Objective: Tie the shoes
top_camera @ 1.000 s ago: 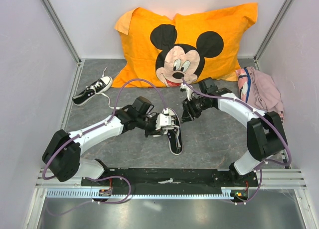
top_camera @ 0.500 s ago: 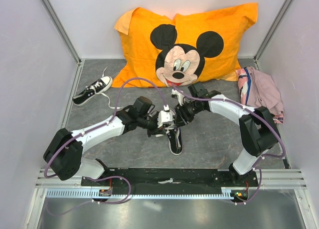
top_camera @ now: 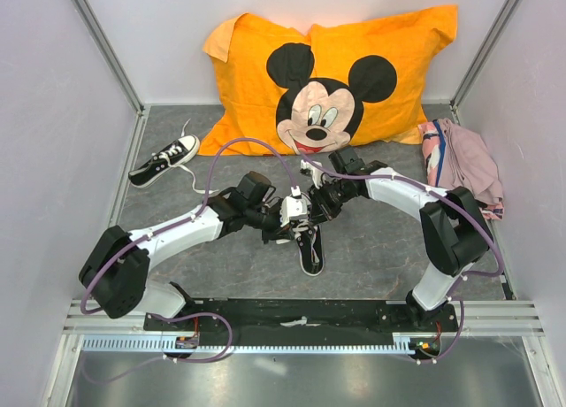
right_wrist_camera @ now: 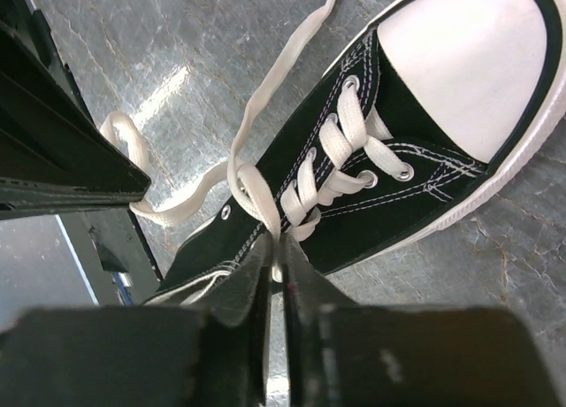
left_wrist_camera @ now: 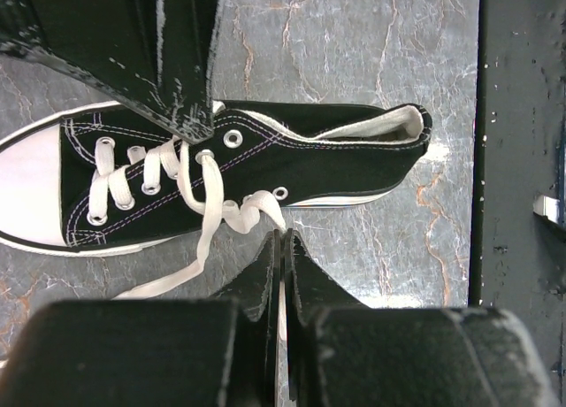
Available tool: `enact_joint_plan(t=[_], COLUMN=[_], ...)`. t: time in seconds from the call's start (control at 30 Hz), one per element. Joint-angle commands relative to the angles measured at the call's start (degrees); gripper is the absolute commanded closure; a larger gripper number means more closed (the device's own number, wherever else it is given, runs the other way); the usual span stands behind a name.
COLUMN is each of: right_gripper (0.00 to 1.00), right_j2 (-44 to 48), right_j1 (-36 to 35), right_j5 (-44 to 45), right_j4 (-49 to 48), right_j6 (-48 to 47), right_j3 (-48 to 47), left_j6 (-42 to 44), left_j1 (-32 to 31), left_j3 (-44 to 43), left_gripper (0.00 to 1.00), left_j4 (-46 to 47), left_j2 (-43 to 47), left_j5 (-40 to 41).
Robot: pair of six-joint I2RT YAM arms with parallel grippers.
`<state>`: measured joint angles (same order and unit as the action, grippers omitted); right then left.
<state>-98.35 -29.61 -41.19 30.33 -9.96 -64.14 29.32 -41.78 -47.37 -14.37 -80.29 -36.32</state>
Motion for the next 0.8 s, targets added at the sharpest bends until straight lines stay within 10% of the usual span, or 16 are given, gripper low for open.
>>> enact_joint_plan(t=[0.0,0.77], right_gripper=[0.92,1.0], right_j2=[2.1,3.34], right_j1=[-0.28,3.85], right_j5=[0.41,-7.5], right_j4=[-1.85,-3.17], right_j6=[0.73,5.03], right_j3=[-2.31,-0.29], left_j6=[-2.16,-16.84], left_j1=[-0.41,-1.29], left_j3=[-0.88,-4.13], left_gripper=[0.98,0.99], left_j4=[2.15,9.44], left_j2=[-0.74,-4.87], left_j5=[-0.51,7.04])
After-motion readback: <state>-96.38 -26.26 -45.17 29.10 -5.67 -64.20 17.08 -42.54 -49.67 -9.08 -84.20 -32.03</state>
